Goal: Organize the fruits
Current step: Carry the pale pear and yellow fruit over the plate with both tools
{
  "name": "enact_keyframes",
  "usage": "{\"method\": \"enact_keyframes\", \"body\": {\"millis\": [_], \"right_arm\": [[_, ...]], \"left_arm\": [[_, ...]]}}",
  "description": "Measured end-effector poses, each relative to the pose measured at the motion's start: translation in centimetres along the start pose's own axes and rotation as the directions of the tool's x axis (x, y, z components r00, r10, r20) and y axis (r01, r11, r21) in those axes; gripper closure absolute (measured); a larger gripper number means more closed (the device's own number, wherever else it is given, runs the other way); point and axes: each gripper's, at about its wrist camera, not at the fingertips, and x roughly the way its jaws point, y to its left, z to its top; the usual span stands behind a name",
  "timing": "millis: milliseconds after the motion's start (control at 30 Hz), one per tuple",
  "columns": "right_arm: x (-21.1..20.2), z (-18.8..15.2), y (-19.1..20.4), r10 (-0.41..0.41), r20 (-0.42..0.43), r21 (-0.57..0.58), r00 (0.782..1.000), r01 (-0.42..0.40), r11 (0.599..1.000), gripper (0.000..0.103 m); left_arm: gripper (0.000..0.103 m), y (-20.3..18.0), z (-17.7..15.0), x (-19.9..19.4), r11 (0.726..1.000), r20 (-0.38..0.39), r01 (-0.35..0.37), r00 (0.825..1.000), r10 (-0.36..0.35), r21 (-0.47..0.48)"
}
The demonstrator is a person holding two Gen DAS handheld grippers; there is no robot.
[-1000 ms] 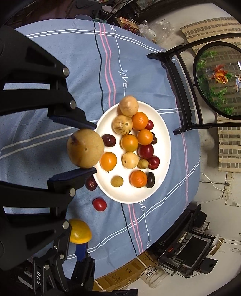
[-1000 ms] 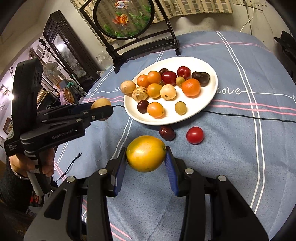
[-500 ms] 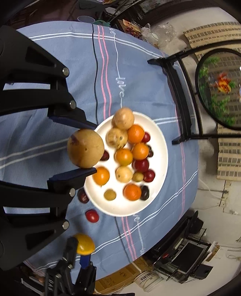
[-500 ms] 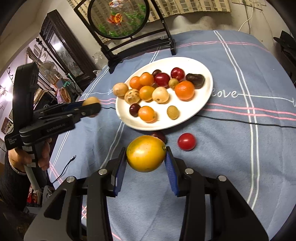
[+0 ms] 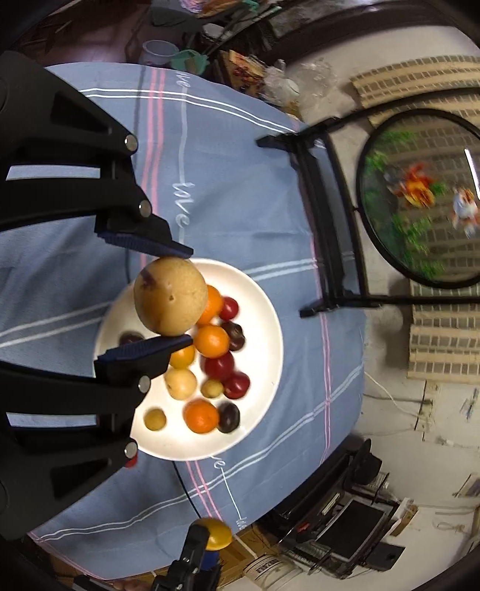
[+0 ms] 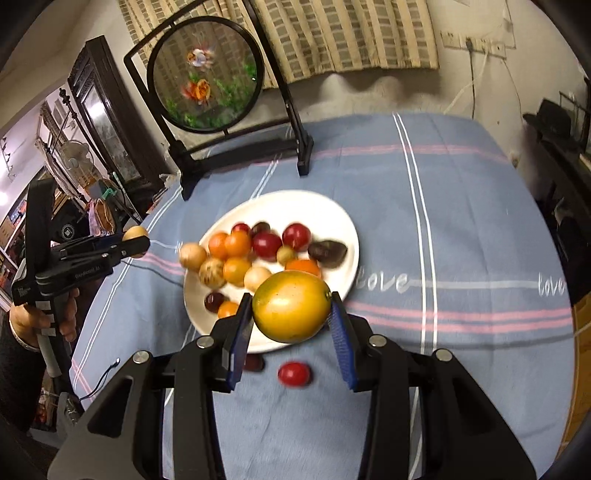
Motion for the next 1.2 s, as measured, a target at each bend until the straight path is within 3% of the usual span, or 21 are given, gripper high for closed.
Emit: {"method": "enact_keyframes", "body": {"millis": [367, 667, 1200], "right_arm": [[4.2, 3.6, 2.9, 0.051, -0.018, -0.068, 0.999, -0.053, 0.996, 0.062], [6.1, 6.2, 4.1, 0.059, -0.027, -0.124, 0.998, -0.062, 0.990, 0.062], [10.6, 7.4, 4.0, 0.039, -0.096, -0.166, 0.995, -0.055, 0.985, 0.062]], "left_arm": [[0.061, -3.9, 2.2, 2.7, 0.997, -0.024, 0.044, 0.999, -0.042, 0.061], [0.060, -3.7, 3.0, 3.9, 0.998, -0.032, 0.030, 0.999, -0.028, 0.054], [0.060, -3.3, 3.3, 6.9, 0.999, -0.077, 0.013, 0.997, -0.009, 0.051]]}}
